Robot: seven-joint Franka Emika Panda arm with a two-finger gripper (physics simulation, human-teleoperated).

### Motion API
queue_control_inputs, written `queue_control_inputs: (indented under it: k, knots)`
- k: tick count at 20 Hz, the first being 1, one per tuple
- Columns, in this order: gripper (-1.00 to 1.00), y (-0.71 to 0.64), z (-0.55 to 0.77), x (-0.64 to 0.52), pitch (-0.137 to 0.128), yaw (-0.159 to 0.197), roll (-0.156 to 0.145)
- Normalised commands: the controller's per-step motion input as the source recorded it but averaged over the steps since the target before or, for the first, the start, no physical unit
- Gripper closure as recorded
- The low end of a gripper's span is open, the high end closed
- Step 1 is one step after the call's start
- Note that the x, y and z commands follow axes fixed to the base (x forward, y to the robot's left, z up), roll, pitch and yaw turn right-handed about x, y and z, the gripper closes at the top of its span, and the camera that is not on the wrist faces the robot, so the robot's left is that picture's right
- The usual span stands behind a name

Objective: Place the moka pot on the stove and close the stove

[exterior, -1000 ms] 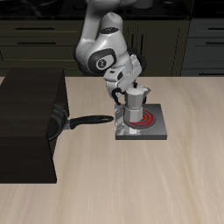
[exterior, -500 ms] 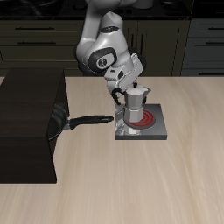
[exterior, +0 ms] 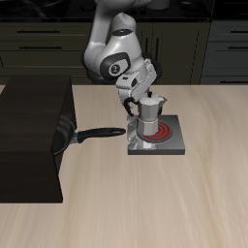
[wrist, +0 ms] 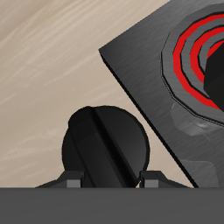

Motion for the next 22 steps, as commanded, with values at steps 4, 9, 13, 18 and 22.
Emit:
queue_control_inputs:
  k: [4,9,13,18,22]
  knots:
    - [-1.0,0.02,-0.05,0.0,0.022,0.027,-0.013]
    - [-1.0,-0.06,-0.11,-0.01,0.026,0.068,-0.046]
    - [-1.0,-0.03,-0.1,0.05,0.015,0.083,-0.047]
    - [-1.0,-0.08,-0.07,0.05,0.015,0.067,-0.029]
    - [-1.0,-0.15,-0.17,0.08,0.015,0.086,-0.064]
